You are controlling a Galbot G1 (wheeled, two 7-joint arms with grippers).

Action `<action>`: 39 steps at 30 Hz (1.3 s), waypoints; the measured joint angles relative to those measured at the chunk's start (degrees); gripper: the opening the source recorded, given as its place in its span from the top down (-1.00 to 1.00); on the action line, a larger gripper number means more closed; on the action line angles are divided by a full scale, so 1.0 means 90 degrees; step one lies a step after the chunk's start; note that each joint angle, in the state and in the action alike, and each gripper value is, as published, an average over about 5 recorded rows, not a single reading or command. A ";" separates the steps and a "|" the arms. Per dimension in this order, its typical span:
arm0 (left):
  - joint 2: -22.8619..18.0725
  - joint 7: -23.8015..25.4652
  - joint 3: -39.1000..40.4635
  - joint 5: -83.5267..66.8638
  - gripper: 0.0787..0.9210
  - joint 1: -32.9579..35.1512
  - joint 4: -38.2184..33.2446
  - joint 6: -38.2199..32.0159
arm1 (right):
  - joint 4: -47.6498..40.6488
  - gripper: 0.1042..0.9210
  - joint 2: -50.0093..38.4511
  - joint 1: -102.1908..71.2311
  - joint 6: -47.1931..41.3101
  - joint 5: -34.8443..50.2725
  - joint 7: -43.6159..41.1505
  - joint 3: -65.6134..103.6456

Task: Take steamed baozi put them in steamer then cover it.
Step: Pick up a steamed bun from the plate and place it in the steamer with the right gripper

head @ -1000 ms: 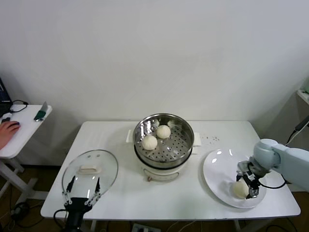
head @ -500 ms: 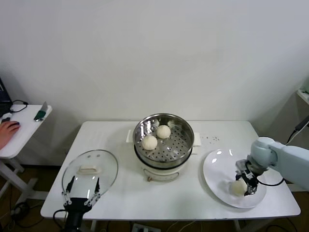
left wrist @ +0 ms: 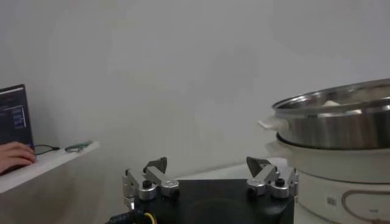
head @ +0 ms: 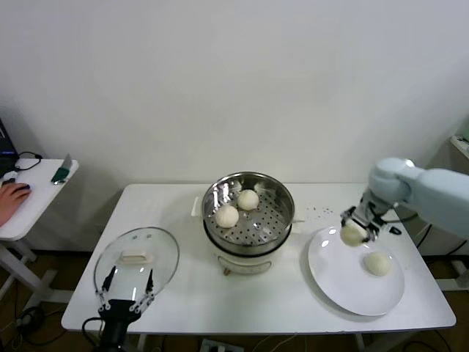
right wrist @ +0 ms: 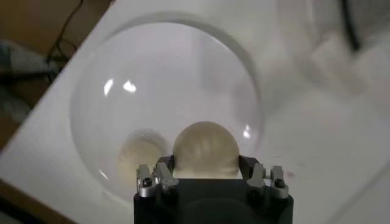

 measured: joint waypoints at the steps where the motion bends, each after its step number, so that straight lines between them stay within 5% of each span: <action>1: -0.0001 0.0001 0.0013 0.0006 -0.77 -0.0003 -0.0006 0.0005 | 0.0012 -0.43 0.0114 0.0185 0.0164 -0.0019 0.0003 -0.0054; 25: 0.0119 0.0005 0.0065 -0.0040 -0.77 -0.0014 0.0016 0.0015 | -0.0457 -0.47 0.3271 0.0524 0.1763 -0.0445 -0.0068 0.0197; 39: 0.0198 0.0010 0.0063 -0.0108 -0.77 -0.0022 0.0070 0.0015 | -0.0513 -0.47 0.3963 -0.0090 0.1828 -0.0338 -0.0167 0.0093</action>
